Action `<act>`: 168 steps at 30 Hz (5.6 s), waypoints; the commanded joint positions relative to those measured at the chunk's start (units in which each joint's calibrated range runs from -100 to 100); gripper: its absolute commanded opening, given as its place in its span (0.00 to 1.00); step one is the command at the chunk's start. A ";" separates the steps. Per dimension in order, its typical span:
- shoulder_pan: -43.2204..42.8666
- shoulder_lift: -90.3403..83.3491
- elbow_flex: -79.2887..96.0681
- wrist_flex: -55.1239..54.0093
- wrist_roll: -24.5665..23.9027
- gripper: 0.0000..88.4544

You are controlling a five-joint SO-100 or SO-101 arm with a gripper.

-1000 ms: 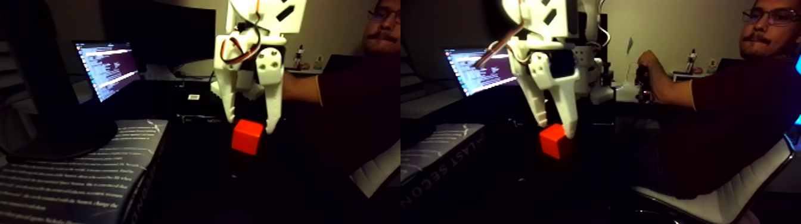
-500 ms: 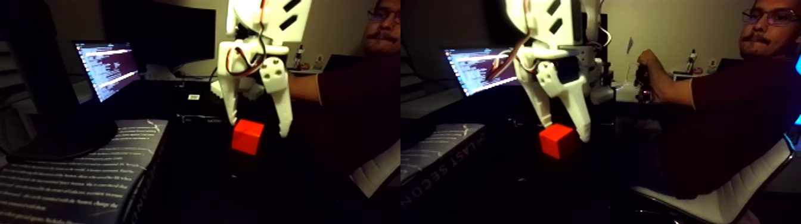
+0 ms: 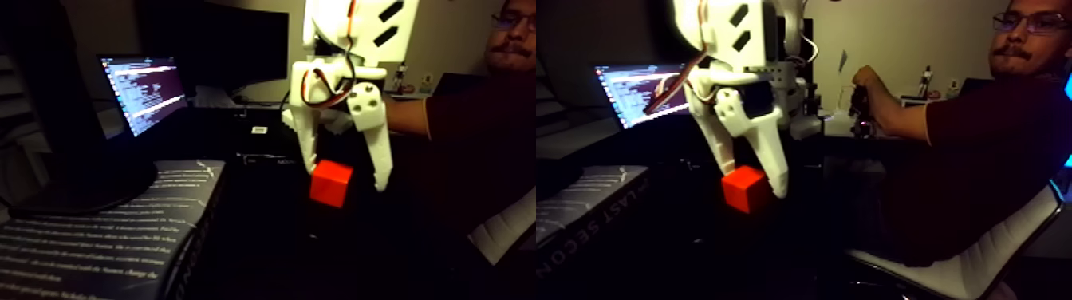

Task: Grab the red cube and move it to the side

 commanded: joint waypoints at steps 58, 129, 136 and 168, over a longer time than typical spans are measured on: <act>0.39 -13.13 -7.42 15.13 -6.34 0.02; 29.45 32.33 -59.39 18.59 -16.16 0.02; 28.86 32.33 -58.67 19.44 -14.11 0.28; 14.29 -6.24 -50.32 38.69 -11.96 0.40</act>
